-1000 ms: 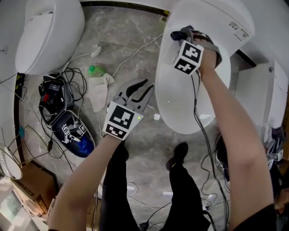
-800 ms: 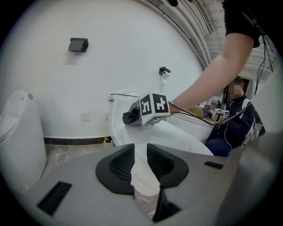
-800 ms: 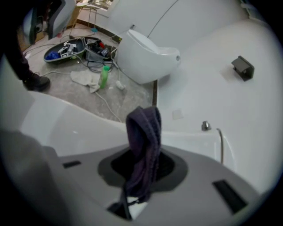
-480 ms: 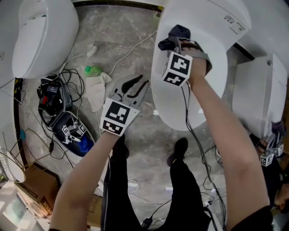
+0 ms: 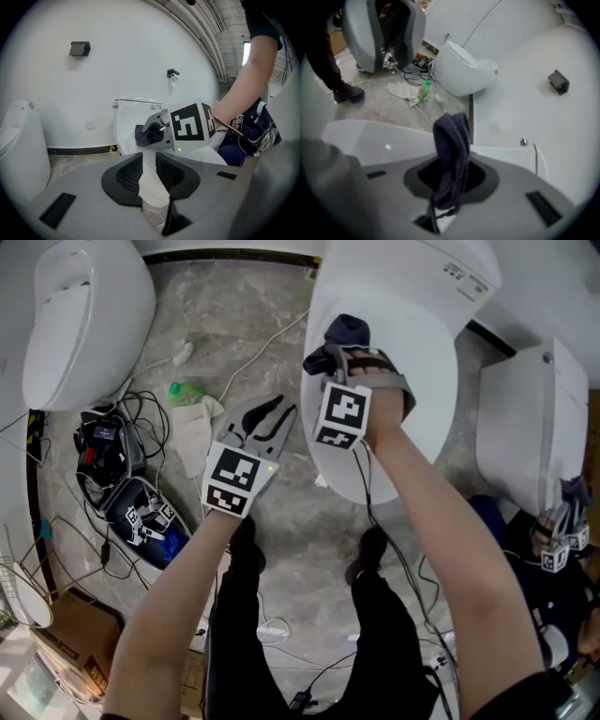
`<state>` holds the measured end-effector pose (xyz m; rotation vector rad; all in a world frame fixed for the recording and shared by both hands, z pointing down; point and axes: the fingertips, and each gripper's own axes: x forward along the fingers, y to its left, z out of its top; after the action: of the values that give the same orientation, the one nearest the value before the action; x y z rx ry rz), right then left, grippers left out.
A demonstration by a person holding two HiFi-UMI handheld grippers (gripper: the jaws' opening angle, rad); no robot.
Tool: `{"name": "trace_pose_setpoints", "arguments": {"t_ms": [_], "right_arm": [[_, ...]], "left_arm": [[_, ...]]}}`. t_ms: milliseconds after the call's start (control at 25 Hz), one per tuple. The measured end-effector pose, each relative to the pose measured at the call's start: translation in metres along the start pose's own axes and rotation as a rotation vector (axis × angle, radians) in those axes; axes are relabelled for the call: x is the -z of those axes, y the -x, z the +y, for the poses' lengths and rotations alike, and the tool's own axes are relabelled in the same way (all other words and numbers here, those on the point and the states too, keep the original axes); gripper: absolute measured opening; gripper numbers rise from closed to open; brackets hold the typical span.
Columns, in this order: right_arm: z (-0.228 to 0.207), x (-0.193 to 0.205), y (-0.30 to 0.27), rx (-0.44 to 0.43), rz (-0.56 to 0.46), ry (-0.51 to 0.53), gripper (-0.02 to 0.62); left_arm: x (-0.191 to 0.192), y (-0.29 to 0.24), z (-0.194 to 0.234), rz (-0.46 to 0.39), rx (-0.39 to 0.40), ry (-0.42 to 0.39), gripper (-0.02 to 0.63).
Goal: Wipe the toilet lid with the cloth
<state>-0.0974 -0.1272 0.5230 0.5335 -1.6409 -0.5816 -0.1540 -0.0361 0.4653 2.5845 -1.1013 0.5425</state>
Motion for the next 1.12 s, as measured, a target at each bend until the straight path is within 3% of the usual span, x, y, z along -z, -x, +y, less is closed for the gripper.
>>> {"name": "trace_pose_setpoints", "arguments": {"t_ms": [560,1120], "right_arm": [[0.086,-0.018,0.058,-0.045,-0.033,0.008,0.091],[0.126,-0.026,0.085,-0.089,-0.057,0.000,0.091]], "left_arm": [[0.000,0.020,-0.018,0.021,-0.005,-0.012,0.092],[-0.005,0.012,-0.021,0.032,0.002,-0.008,0.095]]}}
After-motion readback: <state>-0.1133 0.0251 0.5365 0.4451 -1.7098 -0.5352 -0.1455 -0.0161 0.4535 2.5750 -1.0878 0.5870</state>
